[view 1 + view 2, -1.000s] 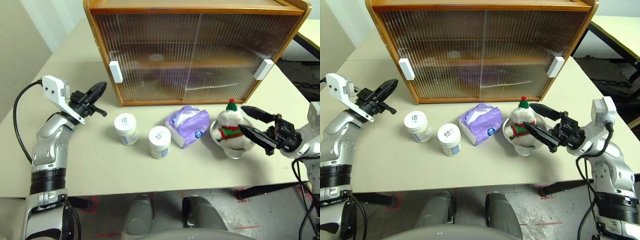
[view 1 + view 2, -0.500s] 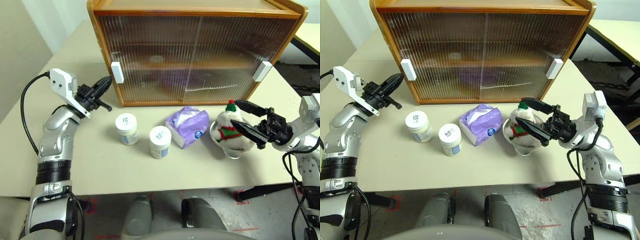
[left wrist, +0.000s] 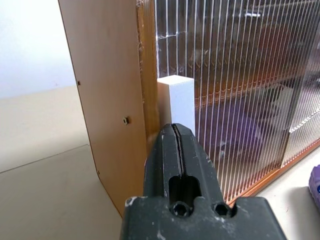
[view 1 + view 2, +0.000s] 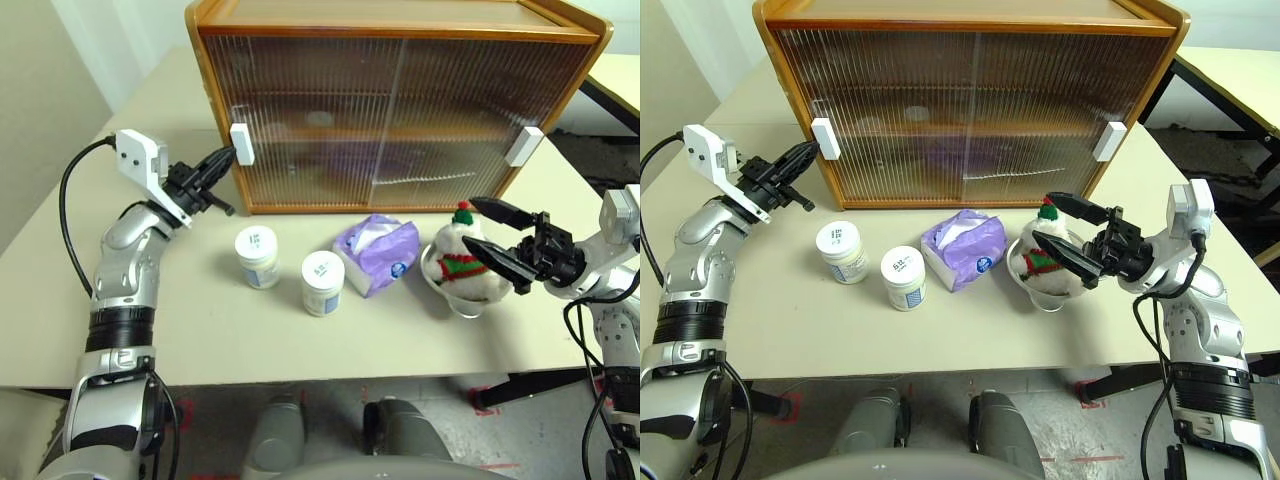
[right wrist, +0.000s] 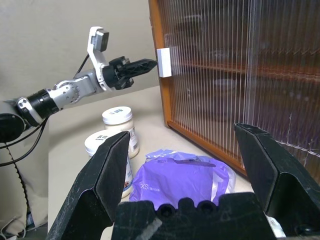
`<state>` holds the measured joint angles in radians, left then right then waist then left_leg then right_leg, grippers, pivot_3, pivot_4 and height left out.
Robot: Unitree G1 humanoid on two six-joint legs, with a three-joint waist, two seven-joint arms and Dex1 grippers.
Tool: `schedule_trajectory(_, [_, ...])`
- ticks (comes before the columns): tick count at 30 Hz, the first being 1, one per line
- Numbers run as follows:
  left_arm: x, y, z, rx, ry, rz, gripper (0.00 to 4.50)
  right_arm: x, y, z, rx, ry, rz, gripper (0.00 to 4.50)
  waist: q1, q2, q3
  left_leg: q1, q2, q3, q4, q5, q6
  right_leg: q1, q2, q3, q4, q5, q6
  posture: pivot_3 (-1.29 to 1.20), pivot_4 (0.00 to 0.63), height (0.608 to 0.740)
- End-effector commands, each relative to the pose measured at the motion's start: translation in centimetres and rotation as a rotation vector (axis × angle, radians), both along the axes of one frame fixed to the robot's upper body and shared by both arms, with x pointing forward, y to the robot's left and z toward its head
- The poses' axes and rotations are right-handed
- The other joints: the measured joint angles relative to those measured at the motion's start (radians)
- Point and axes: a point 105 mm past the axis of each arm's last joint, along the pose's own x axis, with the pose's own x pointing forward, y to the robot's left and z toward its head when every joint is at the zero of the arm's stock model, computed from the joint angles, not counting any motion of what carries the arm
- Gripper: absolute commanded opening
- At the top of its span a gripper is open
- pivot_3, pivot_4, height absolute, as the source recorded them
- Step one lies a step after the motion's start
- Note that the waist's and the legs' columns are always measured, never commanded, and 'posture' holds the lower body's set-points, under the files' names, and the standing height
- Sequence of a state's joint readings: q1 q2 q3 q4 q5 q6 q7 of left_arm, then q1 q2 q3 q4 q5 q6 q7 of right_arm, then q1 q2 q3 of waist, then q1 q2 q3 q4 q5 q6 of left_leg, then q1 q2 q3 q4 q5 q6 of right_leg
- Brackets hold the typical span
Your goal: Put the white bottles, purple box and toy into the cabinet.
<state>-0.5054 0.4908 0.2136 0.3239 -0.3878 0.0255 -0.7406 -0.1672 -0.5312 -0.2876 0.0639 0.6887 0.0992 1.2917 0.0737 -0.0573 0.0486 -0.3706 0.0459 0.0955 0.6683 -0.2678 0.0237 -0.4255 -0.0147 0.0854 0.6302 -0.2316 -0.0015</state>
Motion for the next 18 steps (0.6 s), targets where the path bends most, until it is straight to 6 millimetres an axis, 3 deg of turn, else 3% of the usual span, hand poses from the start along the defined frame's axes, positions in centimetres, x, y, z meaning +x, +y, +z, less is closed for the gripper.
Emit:
schedule_trajectory(1, [0.4,-1.1,-0.2,0.031,0.004,-0.041,0.02,-0.2,-0.2,-0.2,-0.006,-0.007,-0.011,4.50,0.000,0.000,0.000,0.000,0.000,0.000,0.001,0.000,0.000,0.000,0.000,0.000,0.000,0.000,0.000,0.14,0.000,0.740])
schedule_trajectory(18, [1.2,-4.5,0.0,0.012,-0.002,-0.133,0.02,-0.2,0.0,-0.6,-0.006,-0.005,-0.018,4.50,-0.003,0.000,-0.001,0.000,-0.001,0.000,0.012,0.000,0.000,0.001,0.000,0.000,0.010,0.000,0.004,0.14,0.000,0.740])
